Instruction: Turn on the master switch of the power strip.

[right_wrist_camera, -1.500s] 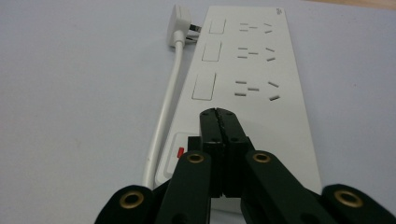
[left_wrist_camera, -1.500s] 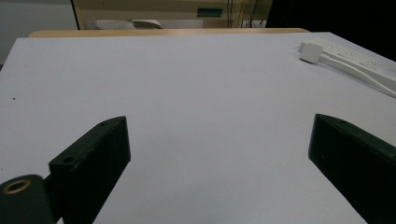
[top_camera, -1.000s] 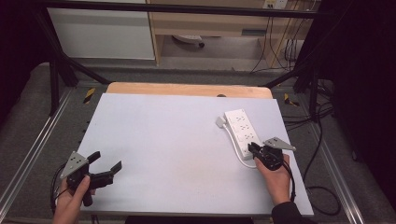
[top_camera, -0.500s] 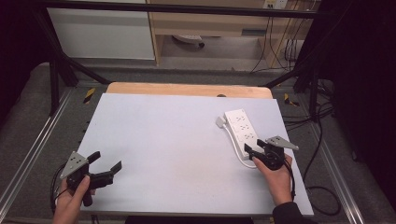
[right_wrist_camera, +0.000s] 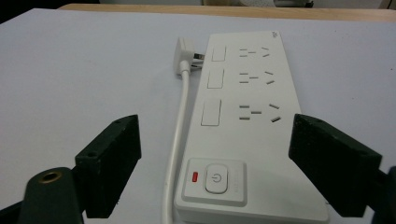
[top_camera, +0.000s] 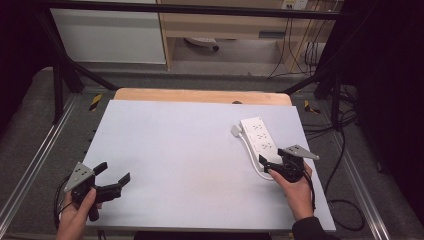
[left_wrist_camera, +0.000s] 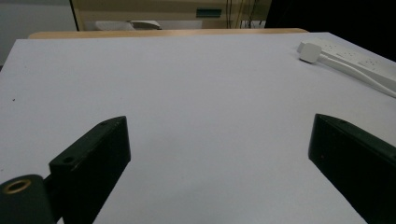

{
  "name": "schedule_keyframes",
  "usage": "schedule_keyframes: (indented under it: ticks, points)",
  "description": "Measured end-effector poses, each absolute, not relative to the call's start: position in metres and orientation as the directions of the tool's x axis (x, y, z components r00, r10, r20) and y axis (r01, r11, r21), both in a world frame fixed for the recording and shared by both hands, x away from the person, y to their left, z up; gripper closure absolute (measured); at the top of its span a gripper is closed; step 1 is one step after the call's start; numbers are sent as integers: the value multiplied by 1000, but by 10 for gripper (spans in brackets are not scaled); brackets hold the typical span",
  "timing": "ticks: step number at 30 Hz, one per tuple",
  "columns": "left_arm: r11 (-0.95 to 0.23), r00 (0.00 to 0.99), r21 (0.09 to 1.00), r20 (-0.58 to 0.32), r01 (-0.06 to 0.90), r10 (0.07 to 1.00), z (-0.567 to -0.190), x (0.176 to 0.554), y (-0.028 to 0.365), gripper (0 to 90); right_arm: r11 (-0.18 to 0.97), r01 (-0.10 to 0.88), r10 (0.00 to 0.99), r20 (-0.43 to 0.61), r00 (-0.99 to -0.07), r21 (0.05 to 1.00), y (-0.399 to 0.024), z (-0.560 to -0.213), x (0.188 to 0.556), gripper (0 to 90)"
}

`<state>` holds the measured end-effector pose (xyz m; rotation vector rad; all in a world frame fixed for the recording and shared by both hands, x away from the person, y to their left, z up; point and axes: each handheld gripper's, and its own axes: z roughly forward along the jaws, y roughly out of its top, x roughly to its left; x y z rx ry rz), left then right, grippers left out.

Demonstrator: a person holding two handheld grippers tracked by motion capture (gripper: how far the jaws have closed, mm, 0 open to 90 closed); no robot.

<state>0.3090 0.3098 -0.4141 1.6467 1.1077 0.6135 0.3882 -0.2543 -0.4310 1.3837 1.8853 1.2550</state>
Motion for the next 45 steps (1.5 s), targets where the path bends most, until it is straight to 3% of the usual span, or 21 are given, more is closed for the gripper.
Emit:
schedule_keyframes:
  ticks: [9,45]
  points:
    - [-63,448,928,-116,367,886,-414,309,310,57,65,465,925,120,-359,883,-253,-428,388,42]
    - [-62,447,929,-116,364,887,-414,308,312,50,93,343,911,59,-407,935,-274,-397,355,17]
